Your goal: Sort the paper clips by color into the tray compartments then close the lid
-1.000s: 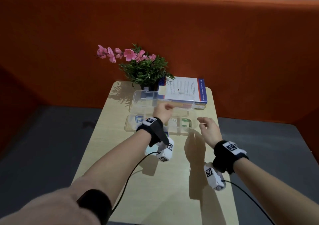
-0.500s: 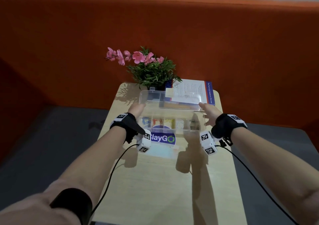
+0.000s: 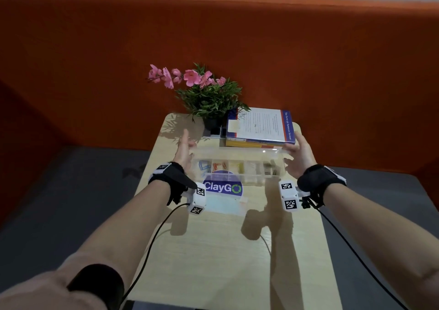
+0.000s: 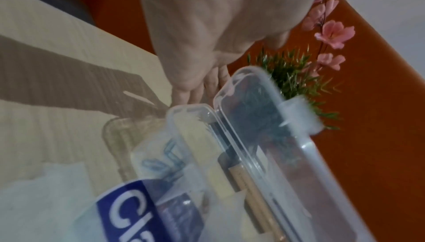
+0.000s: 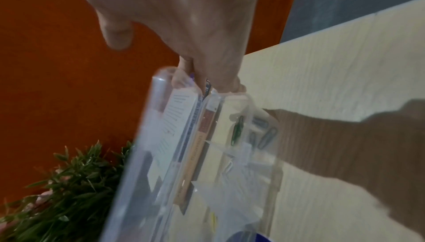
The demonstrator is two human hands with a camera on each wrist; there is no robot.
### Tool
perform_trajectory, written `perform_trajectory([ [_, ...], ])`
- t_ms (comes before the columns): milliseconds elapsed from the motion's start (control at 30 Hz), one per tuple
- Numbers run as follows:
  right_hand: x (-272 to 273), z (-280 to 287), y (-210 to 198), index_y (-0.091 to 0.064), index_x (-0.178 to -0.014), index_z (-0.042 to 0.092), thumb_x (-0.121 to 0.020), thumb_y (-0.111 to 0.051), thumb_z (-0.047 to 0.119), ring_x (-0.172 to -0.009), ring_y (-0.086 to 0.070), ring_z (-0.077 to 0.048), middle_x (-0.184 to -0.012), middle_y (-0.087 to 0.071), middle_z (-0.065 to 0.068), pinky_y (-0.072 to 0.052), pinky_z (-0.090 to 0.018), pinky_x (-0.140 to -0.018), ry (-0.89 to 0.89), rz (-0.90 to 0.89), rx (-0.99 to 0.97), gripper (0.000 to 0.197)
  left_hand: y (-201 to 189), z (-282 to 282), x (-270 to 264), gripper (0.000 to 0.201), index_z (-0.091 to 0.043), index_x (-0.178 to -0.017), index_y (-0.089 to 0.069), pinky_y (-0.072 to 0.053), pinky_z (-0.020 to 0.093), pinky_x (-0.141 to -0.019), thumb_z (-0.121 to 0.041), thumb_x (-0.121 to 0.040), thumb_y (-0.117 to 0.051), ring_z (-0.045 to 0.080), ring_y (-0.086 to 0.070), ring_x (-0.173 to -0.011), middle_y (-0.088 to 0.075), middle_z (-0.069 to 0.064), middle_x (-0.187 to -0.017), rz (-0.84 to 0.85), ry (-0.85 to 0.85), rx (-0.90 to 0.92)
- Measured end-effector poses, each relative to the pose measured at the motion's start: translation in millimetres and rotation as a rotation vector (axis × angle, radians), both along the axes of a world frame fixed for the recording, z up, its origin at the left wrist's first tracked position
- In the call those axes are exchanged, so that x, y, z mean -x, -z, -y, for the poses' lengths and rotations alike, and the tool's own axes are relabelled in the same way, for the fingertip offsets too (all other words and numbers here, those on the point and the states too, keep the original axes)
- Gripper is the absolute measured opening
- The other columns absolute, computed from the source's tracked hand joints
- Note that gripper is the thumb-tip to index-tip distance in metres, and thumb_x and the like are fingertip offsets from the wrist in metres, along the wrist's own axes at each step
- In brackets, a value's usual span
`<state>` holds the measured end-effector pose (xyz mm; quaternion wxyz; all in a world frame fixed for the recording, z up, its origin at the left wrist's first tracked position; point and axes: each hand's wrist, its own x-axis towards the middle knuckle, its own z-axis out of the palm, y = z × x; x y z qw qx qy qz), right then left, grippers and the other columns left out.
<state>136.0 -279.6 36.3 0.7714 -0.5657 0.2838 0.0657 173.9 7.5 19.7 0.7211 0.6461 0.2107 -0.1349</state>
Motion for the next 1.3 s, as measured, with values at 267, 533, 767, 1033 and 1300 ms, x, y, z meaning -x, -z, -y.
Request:
perform_trajectory([
  [267,21,3,16,-0.051,-0.128,0.009,-0.084,-0.052,-0.007,-0.125,-0.044,-0.03,-0.141,-0.045,-0.012,-0.041,-0.03,-0.083,-0.486,-0.046,0.777,0.046,8,-9,16,0.058,-0.016,-0.139,-0.038,-0.036,0.039,-0.112,-0.004,-0.087,-0.061,0.029,-0.039,-0.135,-0.034,0.01,-0.151,0.167,0.557,-0.826],
  [533,33,-5,13,-0.041,-0.138,0.014,-0.075,-0.075,0.033,-0.134,-0.038,-0.027,-0.149,-0.032,-0.011,-0.037,-0.037,-0.109,-0.857,0.022,1.302,0.074,-6,-9,22,0.1,-0.018,-0.154,-0.005,-0.011,0.04,-0.123,-0.048,-0.082,-0.067,0.028,-0.004,-0.151,-0.001,0.007,-0.164,0.22,1.142,-1.246],
  [767,35,-24,9,-0.043,-0.124,0.012,-0.069,-0.078,0.037,-0.118,-0.046,-0.031,-0.127,-0.043,-0.014,-0.044,-0.044,-0.1,-0.874,-0.02,1.477,0.07,-15,6,27,0.102,-0.01,-0.154,-0.005,-0.018,0.039,-0.121,-0.034,-0.082,-0.073,0.029,-0.011,-0.149,-0.007,0.012,-0.163,0.219,1.179,-1.371],
  [1033,38,-37,17,-0.035,-0.128,0.011,-0.081,-0.063,0.038,-0.122,-0.041,-0.034,-0.132,-0.04,-0.018,-0.037,-0.047,-0.102,-0.936,-0.042,1.711,0.061,-11,18,25,0.092,-0.002,-0.147,-0.018,-0.039,0.047,-0.108,-0.03,-0.08,-0.074,0.037,-0.037,-0.131,-0.034,0.018,-0.146,0.212,1.208,-1.503],
  [1300,44,-46,11,-0.036,-0.126,0.012,-0.078,-0.067,0.032,-0.123,-0.04,-0.034,-0.134,-0.037,-0.016,-0.04,-0.045,-0.099,-0.853,-0.102,1.652,0.061,-10,9,27,0.094,-0.008,-0.153,0.005,-0.01,0.049,-0.123,-0.025,-0.089,-0.062,0.034,0.006,-0.15,0.007,0.014,-0.163,0.178,1.196,-1.47],
])
